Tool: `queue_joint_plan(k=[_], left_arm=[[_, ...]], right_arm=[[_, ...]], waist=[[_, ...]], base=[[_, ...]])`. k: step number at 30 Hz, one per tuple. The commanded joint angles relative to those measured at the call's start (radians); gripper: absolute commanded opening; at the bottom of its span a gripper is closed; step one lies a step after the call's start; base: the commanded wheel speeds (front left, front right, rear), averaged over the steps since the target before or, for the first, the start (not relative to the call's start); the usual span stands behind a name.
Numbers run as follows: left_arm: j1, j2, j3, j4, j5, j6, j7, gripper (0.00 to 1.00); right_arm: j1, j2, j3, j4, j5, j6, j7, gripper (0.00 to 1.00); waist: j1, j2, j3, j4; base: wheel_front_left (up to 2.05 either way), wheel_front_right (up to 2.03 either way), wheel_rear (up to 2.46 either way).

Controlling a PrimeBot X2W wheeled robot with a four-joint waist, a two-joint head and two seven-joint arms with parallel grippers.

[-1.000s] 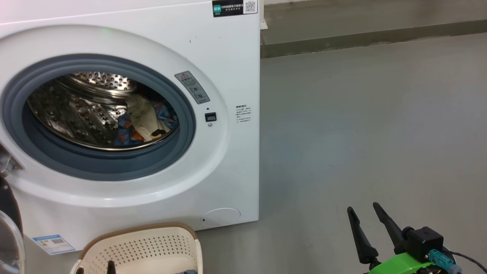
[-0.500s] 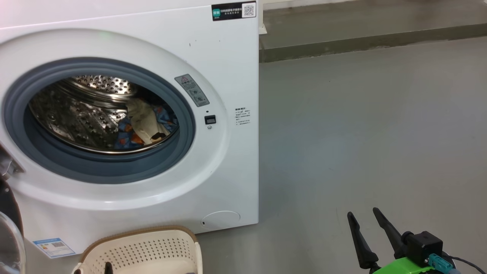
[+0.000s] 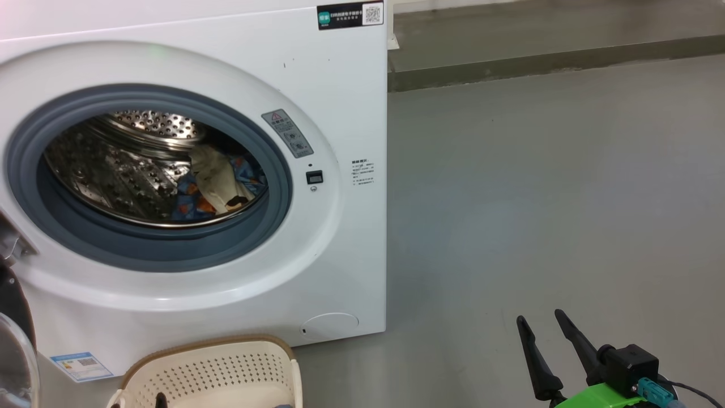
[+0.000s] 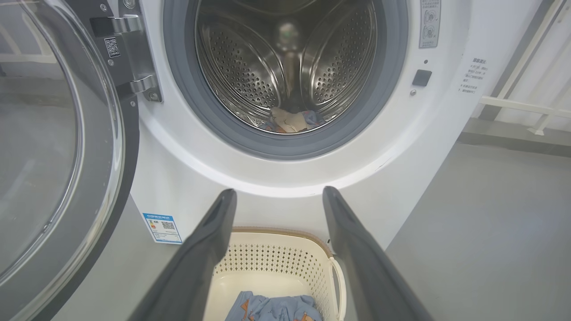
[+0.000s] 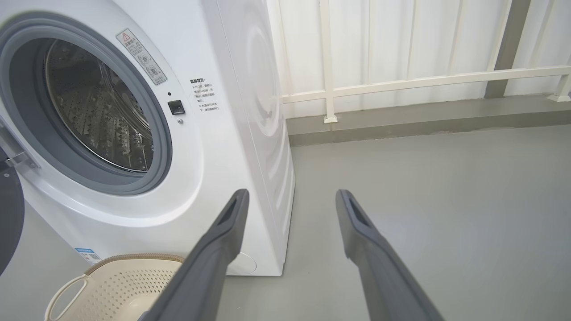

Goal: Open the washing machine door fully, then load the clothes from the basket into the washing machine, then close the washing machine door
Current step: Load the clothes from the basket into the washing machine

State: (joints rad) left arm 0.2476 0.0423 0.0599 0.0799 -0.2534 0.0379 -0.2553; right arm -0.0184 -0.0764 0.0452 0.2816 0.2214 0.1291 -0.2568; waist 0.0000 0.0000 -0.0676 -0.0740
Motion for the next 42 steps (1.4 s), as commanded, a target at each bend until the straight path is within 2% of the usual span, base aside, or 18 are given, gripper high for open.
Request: queue_joint_plan(k=[1,18,31,42], left_arm=[[-0.018,0.008,0.036,-0.017,-0.002,-0.005,-0.006,1.00],[-0.035,0.008,0.008,0.028,-0.029,-0.010,-0.006,1.00],[-0.155,0.008,-0.026,0.104,-0.034,-0.023,-0.006,1.00],[-0.283,0.008,0.001,0.204,-0.021,-0.085,-0.006,1.00]], right_arm=[[-0.014,-0.005,0.021,-0.021,-0.001,0.002,-0.005,1.00],[-0.014,-0.003,0.018,-0.033,0.000,0.002,-0.005,1.00],[-0.086,-0.006,0.022,-0.053,0.011,0.002,-0.005,1.00],[-0.149,-0.002,0.038,-0.067,0.021,0.002,-0.005,1.00]], waist=[[0.0000,0.0000,0.002,0.000],[0.0000,0.0000,0.081,-0.015],[0.0000,0.0000,0.307,-0.039],[0.0000,0.0000,0.460,-0.065]], base=[[0.00,0.00,0.00],[0.00,0.00,0.00],[0.00,0.00,0.00],[0.00,0.00,0.00]])
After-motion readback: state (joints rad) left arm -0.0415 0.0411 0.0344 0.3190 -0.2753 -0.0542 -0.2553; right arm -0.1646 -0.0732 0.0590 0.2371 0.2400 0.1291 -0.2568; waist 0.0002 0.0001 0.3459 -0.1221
